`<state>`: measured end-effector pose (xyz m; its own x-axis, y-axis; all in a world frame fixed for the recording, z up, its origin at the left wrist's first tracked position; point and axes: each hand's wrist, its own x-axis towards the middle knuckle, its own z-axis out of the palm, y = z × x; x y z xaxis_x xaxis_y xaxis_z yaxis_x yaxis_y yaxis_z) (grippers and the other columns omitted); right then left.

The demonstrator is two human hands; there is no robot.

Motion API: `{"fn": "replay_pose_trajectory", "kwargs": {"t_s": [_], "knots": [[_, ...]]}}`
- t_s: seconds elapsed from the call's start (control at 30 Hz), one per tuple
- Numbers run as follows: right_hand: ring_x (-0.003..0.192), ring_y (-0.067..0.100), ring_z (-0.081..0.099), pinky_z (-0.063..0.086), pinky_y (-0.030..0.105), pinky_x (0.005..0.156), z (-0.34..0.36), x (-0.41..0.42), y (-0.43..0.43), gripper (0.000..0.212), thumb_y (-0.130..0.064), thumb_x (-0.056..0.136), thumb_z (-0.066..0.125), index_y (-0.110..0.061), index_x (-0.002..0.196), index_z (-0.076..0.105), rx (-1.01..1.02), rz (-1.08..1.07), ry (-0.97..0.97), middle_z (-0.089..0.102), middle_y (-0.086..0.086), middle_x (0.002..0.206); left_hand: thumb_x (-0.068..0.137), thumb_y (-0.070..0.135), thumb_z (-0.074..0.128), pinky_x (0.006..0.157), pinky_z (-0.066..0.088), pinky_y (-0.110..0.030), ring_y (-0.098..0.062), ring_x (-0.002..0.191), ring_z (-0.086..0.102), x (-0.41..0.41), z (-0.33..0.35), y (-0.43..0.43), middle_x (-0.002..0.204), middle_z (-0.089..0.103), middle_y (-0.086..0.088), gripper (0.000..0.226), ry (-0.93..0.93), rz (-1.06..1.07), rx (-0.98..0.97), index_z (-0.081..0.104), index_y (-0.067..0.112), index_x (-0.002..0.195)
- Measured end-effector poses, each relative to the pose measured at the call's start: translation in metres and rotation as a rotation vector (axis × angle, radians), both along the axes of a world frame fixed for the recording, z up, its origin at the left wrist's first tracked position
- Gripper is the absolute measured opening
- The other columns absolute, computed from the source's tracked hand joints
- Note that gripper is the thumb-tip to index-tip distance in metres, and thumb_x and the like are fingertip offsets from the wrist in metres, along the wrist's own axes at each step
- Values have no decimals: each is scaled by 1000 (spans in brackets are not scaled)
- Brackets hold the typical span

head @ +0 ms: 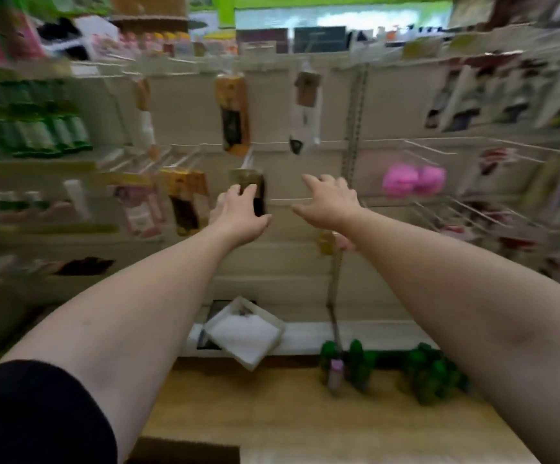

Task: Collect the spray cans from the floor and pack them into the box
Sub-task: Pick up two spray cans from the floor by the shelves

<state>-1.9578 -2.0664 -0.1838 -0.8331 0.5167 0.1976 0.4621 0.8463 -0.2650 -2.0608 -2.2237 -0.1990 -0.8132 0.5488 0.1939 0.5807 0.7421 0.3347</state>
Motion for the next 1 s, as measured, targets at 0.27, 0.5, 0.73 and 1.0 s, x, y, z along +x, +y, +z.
{"fn": "replay_pose_trajectory", "kwargs": {"t_s": [0.27,0.5,0.73,1.0], "knots": [[138,39,36,32,53,113,-31,117,122,73,-57,92,59,-28,154,33,-43,-222,-64,40,14,153,89,56,61,119,29,-46,-32,149,23,70,-25,140,164,23,-10,82,-55,-217,-10,26,26,157],[140,40,35,32,53,111,-59,161,203,74,-62,92,54,-25,153,34,-74,-266,-133,40,15,154,86,57,64,115,34,-46,-35,145,30,114,-53,227,159,30,-11,80,-128,-288,-32,33,27,154],[136,39,40,36,52,109,-106,149,245,73,-59,91,58,-28,153,34,-155,-200,-182,46,14,147,89,57,62,114,32,-47,-36,145,29,116,-90,276,158,31,-13,77,-175,-288,-76,34,26,154],[137,38,39,38,52,110,-222,100,263,73,-57,93,59,-24,153,34,-327,-200,-403,45,13,149,93,53,61,114,33,-47,-36,146,29,54,-203,290,160,29,-13,78,-348,-203,-250,28,23,157]]}}
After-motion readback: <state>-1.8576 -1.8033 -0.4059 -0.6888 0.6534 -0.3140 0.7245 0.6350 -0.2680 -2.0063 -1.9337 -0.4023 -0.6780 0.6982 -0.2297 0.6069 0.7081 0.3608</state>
